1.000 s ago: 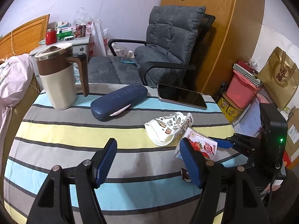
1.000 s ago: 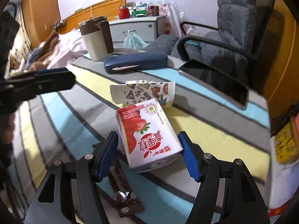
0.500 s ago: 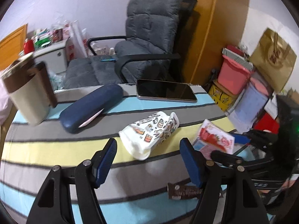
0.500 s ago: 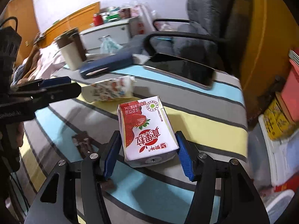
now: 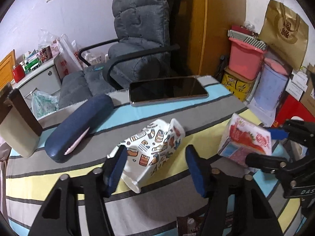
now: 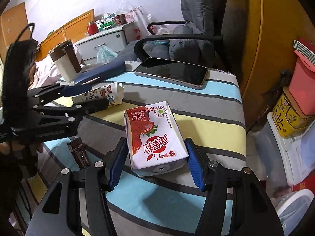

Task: Collect trash
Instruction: 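Grasp the patterned paper cup with the left tool while the right tool grasps the red-white juice carton, then carry paper cup and juice carton over the bin and lower them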

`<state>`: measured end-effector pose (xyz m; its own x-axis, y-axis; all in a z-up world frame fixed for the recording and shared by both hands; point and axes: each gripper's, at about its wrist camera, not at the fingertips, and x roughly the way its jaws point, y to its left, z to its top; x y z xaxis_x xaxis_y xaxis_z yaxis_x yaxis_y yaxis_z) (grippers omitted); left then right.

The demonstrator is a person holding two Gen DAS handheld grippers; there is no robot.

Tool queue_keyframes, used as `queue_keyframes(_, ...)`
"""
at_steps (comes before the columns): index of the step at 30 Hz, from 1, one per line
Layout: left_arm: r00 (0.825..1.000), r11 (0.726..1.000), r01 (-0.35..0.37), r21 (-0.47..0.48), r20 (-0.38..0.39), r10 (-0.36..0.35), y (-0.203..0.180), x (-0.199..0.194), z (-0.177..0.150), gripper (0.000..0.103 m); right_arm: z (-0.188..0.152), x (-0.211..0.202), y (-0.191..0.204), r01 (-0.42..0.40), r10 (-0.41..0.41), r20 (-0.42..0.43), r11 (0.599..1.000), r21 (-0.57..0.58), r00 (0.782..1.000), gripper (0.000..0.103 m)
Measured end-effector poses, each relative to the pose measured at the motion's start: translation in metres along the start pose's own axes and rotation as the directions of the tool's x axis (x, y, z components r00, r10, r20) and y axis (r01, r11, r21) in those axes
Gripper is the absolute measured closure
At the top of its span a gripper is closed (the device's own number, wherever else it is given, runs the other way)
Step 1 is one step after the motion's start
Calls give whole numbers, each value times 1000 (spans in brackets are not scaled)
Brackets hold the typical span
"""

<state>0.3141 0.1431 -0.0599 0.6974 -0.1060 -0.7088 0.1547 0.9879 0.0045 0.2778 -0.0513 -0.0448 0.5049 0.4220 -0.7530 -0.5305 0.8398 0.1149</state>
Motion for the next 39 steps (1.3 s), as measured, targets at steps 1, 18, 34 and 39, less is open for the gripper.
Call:
queue_keyframes(1,1000,1000,-1,1,-5,1,-1,2,-1,47,0,0,0,1,-1,1,1000,0,1000,43)
queue_keyframes(18,1000,1000,5,-5,15,-5,-7,-13,0,93,-3,-5,-1,28,-28,28,1000,15,999,43)
queue_keyframes(34,997,999,17,-39,71,-14,-29,-71,-9,93,-15,-47,2,58,-64,108,997,59,992,43)
queue_keyframes(39,995,999,32,-27,91,-30,-47,-89,-13,93,-23,-69,2,76,-84,136,995,64,987,43)
